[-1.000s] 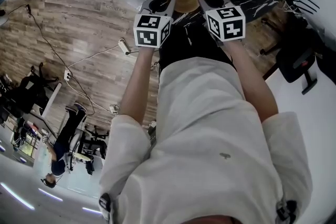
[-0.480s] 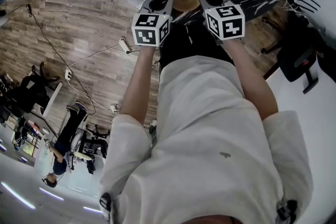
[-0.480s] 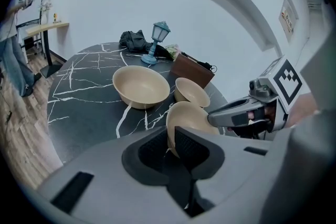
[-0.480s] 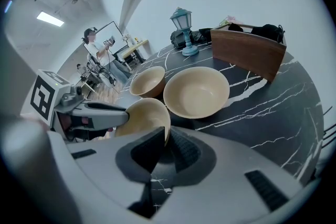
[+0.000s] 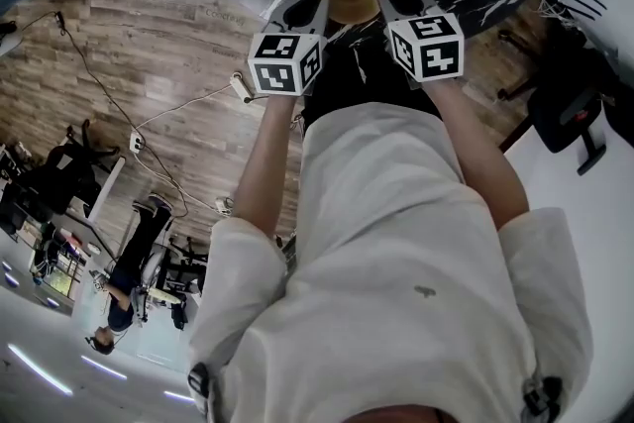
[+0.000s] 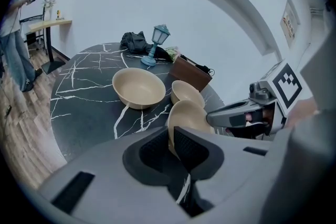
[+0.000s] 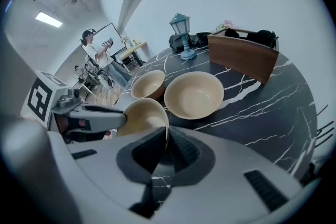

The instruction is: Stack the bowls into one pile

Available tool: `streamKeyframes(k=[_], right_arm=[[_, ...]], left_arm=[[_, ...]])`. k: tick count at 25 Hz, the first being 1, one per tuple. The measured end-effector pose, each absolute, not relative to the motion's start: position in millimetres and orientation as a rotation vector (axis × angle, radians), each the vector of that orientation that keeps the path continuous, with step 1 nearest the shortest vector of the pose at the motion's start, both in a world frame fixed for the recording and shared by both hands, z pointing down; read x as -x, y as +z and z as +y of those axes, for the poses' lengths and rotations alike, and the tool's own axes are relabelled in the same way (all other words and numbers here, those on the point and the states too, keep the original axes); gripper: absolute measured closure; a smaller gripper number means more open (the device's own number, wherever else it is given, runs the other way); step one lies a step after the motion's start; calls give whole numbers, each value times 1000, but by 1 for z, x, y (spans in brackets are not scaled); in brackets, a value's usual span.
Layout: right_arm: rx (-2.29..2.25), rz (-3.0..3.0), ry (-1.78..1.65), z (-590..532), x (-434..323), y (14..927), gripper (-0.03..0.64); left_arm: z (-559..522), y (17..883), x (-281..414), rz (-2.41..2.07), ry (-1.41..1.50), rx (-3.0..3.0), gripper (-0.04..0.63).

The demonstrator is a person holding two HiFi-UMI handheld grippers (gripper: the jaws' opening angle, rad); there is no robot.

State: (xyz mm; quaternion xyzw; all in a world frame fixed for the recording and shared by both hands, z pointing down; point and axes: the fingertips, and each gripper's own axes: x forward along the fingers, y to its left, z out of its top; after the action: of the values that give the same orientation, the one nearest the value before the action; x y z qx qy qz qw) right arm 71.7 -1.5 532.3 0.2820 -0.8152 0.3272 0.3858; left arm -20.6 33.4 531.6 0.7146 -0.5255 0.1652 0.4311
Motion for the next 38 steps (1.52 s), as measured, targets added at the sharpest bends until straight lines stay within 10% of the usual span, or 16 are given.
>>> streamKeyframes(k=[38], right_arm=[[-942,-2097,902,-75,9,484,603]], left_arm=[[-59,484,107,-1219,404,-1932,558]])
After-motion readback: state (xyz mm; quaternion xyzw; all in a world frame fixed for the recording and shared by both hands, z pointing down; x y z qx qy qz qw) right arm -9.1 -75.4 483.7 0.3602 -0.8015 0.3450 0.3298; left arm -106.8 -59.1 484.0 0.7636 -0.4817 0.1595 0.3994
